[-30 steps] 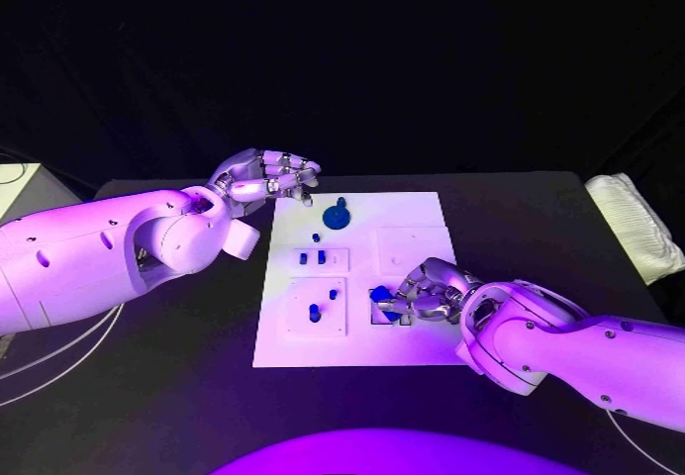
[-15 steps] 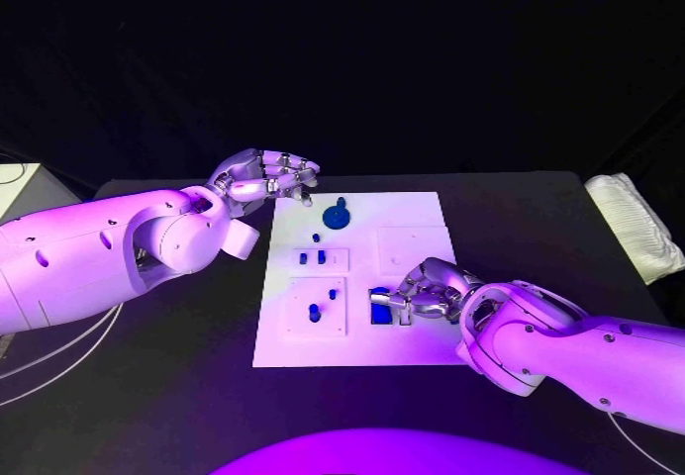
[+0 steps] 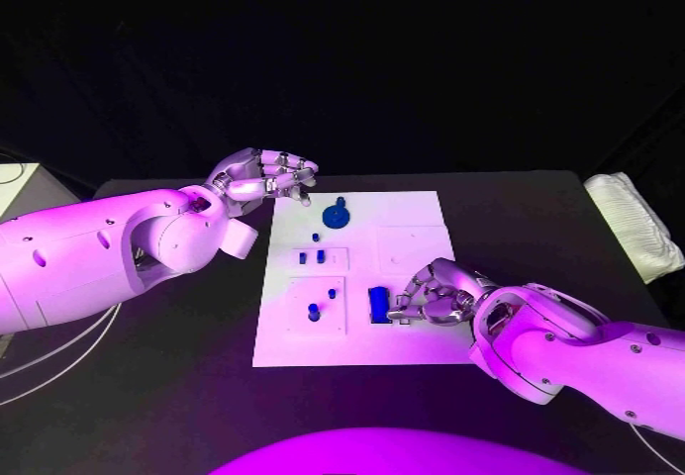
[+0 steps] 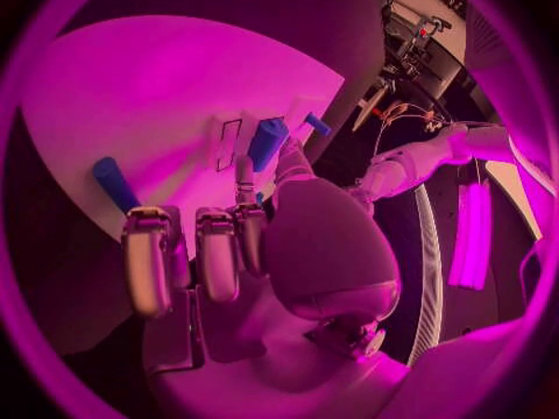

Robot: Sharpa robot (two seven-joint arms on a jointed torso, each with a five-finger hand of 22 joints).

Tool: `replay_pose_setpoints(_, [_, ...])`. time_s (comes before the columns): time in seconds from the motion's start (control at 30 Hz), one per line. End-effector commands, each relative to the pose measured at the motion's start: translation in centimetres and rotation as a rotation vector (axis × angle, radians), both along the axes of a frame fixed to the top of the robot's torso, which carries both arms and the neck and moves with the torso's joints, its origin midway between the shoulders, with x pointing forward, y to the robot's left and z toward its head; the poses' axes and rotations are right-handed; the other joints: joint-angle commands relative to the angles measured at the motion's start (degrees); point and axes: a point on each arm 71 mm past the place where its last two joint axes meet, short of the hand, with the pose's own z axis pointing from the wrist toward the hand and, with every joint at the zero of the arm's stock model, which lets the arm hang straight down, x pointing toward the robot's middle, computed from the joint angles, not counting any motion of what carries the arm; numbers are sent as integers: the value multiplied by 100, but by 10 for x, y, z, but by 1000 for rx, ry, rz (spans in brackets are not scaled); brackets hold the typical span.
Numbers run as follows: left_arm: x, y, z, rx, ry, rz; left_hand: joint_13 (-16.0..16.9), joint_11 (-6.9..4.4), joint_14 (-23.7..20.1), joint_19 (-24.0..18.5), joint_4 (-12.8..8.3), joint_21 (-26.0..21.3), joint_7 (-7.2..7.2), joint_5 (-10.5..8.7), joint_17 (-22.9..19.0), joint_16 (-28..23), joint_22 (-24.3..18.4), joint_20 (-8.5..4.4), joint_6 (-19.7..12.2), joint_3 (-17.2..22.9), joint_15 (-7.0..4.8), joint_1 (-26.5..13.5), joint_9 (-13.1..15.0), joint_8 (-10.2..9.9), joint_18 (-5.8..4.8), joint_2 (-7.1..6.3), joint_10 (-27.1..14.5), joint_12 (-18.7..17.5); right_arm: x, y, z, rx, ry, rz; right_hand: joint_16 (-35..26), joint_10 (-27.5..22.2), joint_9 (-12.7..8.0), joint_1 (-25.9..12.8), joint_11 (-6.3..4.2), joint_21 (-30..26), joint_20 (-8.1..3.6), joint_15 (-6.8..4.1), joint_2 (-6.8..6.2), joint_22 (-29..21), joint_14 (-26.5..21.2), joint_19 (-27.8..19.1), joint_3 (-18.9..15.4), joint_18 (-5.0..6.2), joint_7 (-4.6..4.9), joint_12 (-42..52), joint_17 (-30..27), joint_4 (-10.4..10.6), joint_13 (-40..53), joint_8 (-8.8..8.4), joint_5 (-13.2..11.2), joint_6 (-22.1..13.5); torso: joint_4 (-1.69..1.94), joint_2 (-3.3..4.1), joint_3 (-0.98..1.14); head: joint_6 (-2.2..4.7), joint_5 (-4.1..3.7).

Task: Assemble the parts on the task board

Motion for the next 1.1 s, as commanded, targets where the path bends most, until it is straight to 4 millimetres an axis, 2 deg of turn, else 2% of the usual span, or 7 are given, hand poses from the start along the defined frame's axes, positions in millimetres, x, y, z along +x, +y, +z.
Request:
replay_pose_setpoints(0.03, [-1,-2,1,-11,0,-15,5,-7,-36,32,-2,-19,-9,-9,5,23,-8,0,21,-4,-3,47,6,-25,66,11,-44,31,-3,4,2,-4,-25,73,24,214,1,198,-42,26,-38,-47,-149,1413,543,489,179,-61,-20,21,1255,32,892,31,-18,34,0,5,3,-7,-6])
replay_pose_setpoints(0.1, [-1,-2,1,-10,0,-15,12,-7,-39,34,-6,-22,-7,-9,7,22,-8,0,22,-2,-3,63,7,-26,66,16,-49,37,-3,5,2,-10,-28,78,25,217,2,287,-46,30,-40,-49,-222,1415,543,490,269,-62,-27,22,1258,57,898,48,-18,54,3,4,4,-8,-10])
replay_pose_setpoints(0.27, [-1,-2,1,-10,0,-15,12,-7,-39,34,-6,-22,-7,-9,7,22,-8,0,22,-2,-3,63,7,-26,66,16,-49,37,-1,6,0,-26,-40,67,31,226,8,355,-58,62,-45,-57,-261,1425,547,501,343,-69,-41,35,1276,89,912,80,-18,98,5,1,0,-10,-18])
replay_pose_setpoints(0.6, [-1,-2,1,-10,2,-17,18,-6,-41,35,-6,-24,-6,-9,9,21,-8,-1,23,-2,-2,69,8,-27,65,21,-52,43,4,10,-10,-33,-12,13,33,247,18,278,-83,88,-63,-78,-196,1435,548,510,433,-74,-67,56,1283,294,935,133,-18,154,16,12,2,-26,-8])
replay_pose_setpoints(1.1, [-1,0,0,-7,7,-17,26,-5,-43,37,-3,-27,-4,-10,12,20,-9,-1,25,-4,-1,76,9,-28,65,27,-57,50,6,13,-13,-43,-36,22,33,249,20,284,-92,87,-69,-85,-161,1435,549,510,469,-73,-79,55,1285,329,937,145,-18,157,9,1,-1,-64,19])
